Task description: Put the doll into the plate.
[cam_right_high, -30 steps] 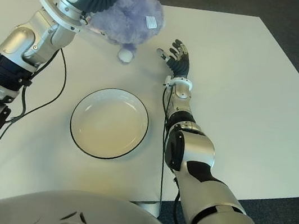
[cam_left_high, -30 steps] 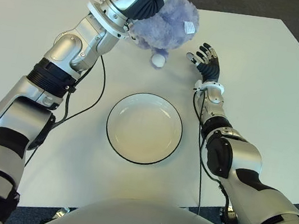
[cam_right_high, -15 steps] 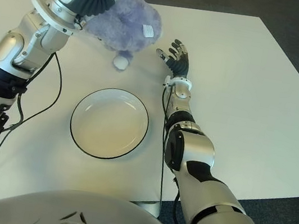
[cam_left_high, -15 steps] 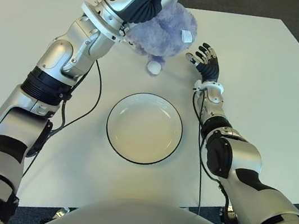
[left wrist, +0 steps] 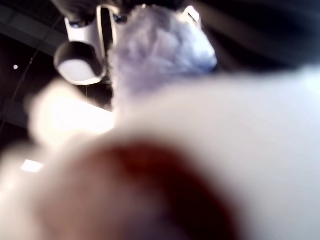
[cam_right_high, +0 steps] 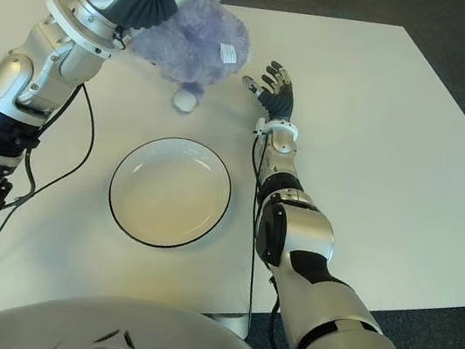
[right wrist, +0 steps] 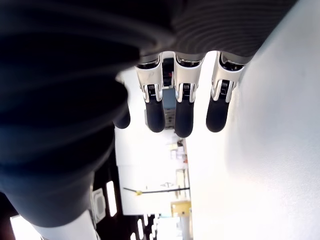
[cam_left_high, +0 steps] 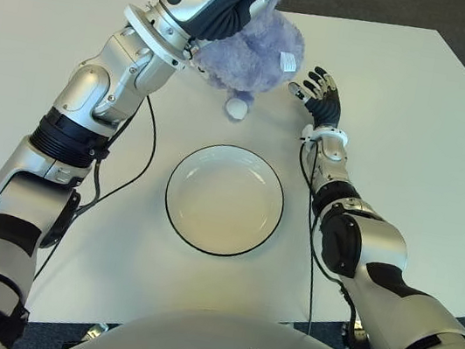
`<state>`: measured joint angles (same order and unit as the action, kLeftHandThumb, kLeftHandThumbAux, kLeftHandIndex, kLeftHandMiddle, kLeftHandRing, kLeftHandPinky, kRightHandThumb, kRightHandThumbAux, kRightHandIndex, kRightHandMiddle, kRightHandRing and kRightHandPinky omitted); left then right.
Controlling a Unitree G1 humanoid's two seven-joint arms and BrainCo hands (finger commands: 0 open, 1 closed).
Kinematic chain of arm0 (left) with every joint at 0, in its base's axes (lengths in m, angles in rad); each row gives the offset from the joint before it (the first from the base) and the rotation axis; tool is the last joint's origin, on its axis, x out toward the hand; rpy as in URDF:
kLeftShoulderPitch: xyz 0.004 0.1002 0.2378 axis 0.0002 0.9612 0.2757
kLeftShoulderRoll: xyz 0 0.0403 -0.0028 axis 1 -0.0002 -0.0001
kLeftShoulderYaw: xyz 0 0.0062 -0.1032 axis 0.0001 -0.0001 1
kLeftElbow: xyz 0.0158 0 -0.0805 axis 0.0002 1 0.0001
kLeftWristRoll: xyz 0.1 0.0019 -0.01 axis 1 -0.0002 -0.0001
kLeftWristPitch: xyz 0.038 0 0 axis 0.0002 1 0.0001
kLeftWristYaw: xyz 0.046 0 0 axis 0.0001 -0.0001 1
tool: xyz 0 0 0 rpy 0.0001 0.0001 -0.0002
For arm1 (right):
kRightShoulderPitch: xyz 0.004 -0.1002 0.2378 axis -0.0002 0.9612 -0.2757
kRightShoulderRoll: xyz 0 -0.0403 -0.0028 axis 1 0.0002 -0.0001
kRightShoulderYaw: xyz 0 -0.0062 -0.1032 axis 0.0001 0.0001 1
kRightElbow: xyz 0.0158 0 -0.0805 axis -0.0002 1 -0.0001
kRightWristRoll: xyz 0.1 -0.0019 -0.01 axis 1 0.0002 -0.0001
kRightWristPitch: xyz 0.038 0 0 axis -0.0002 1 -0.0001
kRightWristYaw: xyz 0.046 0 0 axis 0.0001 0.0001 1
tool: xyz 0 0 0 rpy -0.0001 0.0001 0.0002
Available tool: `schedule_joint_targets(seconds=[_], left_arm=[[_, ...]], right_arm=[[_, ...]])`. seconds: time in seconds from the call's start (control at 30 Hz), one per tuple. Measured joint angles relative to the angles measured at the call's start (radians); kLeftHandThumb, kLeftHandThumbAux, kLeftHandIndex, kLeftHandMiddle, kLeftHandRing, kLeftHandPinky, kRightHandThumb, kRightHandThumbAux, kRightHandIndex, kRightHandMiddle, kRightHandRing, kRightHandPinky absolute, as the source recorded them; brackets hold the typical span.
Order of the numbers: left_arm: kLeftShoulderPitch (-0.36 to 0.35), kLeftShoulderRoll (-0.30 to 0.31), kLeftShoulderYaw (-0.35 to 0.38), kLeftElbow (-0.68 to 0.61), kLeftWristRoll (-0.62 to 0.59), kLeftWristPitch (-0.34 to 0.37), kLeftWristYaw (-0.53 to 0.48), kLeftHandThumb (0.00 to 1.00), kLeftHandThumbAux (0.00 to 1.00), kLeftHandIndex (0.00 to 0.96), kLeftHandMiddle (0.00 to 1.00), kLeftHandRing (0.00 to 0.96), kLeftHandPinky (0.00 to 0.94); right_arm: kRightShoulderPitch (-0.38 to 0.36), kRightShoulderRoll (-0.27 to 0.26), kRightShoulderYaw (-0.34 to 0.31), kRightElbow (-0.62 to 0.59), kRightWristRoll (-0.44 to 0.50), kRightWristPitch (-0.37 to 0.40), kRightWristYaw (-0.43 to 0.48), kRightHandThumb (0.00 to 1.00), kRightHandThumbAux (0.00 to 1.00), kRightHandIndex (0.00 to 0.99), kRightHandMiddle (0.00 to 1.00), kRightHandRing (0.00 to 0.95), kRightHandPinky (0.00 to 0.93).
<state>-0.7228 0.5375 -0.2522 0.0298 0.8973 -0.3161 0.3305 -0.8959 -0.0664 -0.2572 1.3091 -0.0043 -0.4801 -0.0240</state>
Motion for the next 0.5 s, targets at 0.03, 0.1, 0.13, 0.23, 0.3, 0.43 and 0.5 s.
schedule_joint_targets(seconds=[0.03, 0.1, 0.13, 0.23, 0.3, 0.43, 0.5], left_arm=[[0.002, 0.002, 0.002, -0.006, -0.002, -0.005, -0.002, 0.721, 0.7, 0.442, 0.847, 0.855, 0.865], [0.01, 0.01, 0.004, -0.028, -0.012, -0.016, -0.027, 0.719, 0.701, 0.442, 0.85, 0.859, 0.862], [0.014, 0.016, 0.005, -0.039, -0.017, -0.022, -0.045, 0.717, 0.701, 0.441, 0.851, 0.861, 0.862], [0.02, 0.034, 0.006, -0.066, -0.06, -0.036, -0.127, 0.717, 0.701, 0.441, 0.853, 0.864, 0.861], [0.021, 0.047, 0.008, -0.08, -0.085, -0.049, -0.177, 0.715, 0.702, 0.441, 0.848, 0.866, 0.855], [0.014, 0.074, 0.017, -0.124, -0.11, -0.072, -0.254, 0.714, 0.702, 0.44, 0.843, 0.862, 0.836], [0.008, 0.078, 0.025, -0.132, -0.116, -0.079, -0.273, 0.712, 0.703, 0.44, 0.838, 0.857, 0.831]], right_arm=[[0.0, 0.0, 0.0, 0.0, 0.0, 0.0, 0.0, 0.094, 0.823, 0.133, 0.148, 0.155, 0.183], [0.0, 0.002, -0.001, 0.0, 0.0, 0.0, 0.001, 0.095, 0.819, 0.131, 0.146, 0.152, 0.18], [0.0, 0.002, -0.002, 0.0, 0.001, 0.0, 0.001, 0.096, 0.82, 0.131, 0.147, 0.152, 0.179], [0.0, 0.002, -0.002, 0.0, 0.001, 0.0, 0.002, 0.101, 0.822, 0.133, 0.152, 0.155, 0.182], [0.0, 0.002, -0.001, 0.0, 0.001, -0.001, 0.002, 0.102, 0.824, 0.137, 0.161, 0.164, 0.183], [0.0, 0.002, 0.0, 0.0, 0.0, -0.003, 0.001, 0.09, 0.827, 0.139, 0.166, 0.167, 0.169], [0.0, 0.003, 0.002, 0.0, -0.001, -0.004, 0.002, 0.078, 0.83, 0.141, 0.171, 0.17, 0.171]])
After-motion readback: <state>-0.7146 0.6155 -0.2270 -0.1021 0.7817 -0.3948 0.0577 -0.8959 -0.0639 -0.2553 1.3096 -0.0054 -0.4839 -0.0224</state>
